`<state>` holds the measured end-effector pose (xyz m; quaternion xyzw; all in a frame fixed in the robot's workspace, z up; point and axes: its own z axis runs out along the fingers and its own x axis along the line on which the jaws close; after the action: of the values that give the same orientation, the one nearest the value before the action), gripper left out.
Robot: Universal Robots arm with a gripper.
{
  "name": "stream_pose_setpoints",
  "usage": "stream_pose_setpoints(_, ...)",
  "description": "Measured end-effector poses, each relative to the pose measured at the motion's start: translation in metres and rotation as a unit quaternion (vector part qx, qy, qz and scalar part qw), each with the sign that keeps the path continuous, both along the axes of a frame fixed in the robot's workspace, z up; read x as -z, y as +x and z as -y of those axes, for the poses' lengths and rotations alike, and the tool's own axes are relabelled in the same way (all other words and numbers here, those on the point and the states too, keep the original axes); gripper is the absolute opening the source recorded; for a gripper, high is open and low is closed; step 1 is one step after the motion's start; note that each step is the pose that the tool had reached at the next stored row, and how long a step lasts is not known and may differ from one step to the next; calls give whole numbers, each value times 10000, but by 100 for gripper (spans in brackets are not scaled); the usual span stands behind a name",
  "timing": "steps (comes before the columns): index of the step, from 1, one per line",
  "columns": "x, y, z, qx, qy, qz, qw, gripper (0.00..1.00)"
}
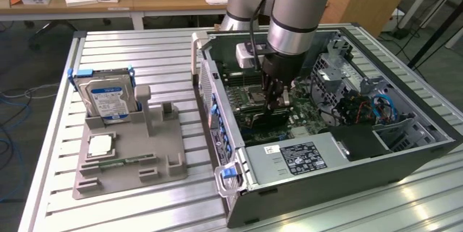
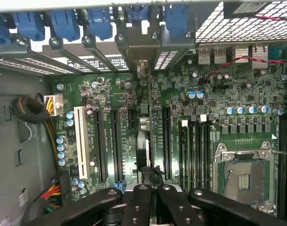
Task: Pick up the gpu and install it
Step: 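Press down on the gpu until it lock into place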
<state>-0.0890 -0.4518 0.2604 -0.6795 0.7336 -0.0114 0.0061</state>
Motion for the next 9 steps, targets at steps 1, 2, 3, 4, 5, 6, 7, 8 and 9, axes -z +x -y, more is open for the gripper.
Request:
stream_pose_setpoints(1, 2, 0, 0, 0, 5, 1, 10000, 11)
stream_pose_setpoints(2, 3, 0, -1, 1, 12, 3, 10000, 11)
stream_pose_setpoints(3, -2, 0, -2, 1, 20, 4, 10000, 11)
stream_pose_setpoints(4, -15, 1, -4, 1, 30, 7, 10000, 11)
stream_pose_setpoints(5, -36, 1, -4, 1, 31, 8, 10000, 11)
stream_pose_setpoints(6, -70, 1, -2, 1, 23, 4, 10000, 11)
stream_pose_setpoints(7, -102, 1, -2, 0, 21, 2, 10000, 11)
stream_pose_setpoints(8, -132, 1, -2, 1, 22, 3, 10000, 11)
stream_pose_setpoints(9, -163, 1, -2, 0, 21, 3, 10000, 11)
